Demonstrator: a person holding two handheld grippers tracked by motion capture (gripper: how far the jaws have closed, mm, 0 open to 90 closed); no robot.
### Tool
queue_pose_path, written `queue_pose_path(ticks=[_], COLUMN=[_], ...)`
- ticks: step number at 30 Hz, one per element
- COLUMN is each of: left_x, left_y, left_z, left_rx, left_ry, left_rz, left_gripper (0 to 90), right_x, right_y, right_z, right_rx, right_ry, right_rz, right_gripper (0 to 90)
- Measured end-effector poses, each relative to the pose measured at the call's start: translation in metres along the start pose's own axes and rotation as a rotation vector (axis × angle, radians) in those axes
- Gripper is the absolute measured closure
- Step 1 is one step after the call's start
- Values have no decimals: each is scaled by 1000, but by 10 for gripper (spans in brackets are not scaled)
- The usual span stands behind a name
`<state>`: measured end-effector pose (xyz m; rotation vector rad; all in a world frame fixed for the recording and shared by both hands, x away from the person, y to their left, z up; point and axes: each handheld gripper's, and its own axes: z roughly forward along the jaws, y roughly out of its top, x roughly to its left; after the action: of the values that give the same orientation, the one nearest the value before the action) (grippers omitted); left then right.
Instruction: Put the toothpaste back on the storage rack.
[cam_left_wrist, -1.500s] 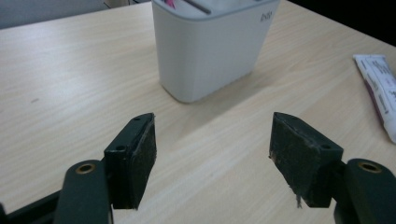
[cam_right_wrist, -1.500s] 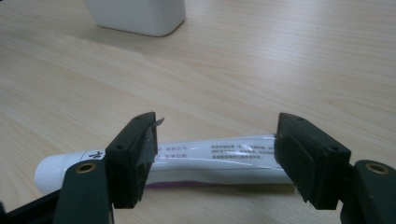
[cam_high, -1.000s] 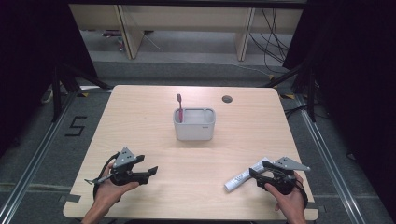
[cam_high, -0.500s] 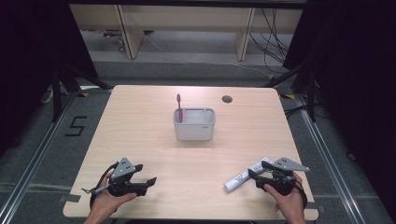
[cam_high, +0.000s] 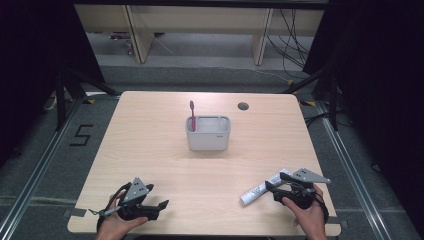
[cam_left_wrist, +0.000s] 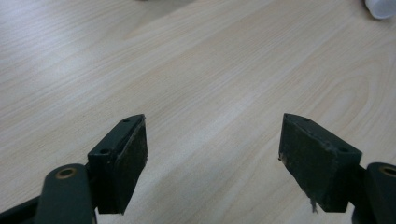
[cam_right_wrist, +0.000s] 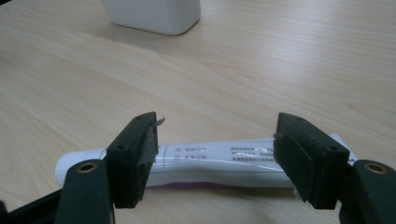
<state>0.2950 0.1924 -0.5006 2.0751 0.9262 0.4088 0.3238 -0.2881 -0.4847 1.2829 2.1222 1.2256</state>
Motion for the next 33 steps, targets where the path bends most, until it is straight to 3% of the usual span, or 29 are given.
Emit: queue_pose_path(ticks=[1,5,8,10,11,16,17,22,26,27,28,31,33], left_x=[0,1,2,1,1,1,1,0,-1,-2,-2,-3,-3], left_y=[0,-1,-3,-2,-2,-3,-3,-4,-4,-4,-5,-5,-5], left_z=[0,3,5,5,4,4,4,2,3,4,4,4,5], left_rx=[8,16,12,18,23,24,25,19,18,10,17,17,18], left_ry=[7,7,7,7,6,17,15,11,9,9,8,9,3], left_rz=[7,5,3,6,7,19,18,23,28,18,27,27,22], left_gripper=[232,231,229,224,224,224,224,228,228,228,228,228,228], right_x=[4,1,6,8,7,18,20,34,43,48,48,53,57], right_y=[0,0,1,2,3,7,8,12,12,11,12,13,13], right_z=[0,2,1,3,4,9,10,15,22,24,25,29,33], right_rx=[21,16,35,25,27,23,27,73,97,115,119,132,138], right_ry=[9,2,13,19,19,62,61,68,84,102,104,115,132], right_rz=[41,-12,19,10,-22,-46,-72,-73,-132,-113,-144,-141,-174], right_gripper=[326,350,368,391,398,542,570,735,813,835,848,864,873])
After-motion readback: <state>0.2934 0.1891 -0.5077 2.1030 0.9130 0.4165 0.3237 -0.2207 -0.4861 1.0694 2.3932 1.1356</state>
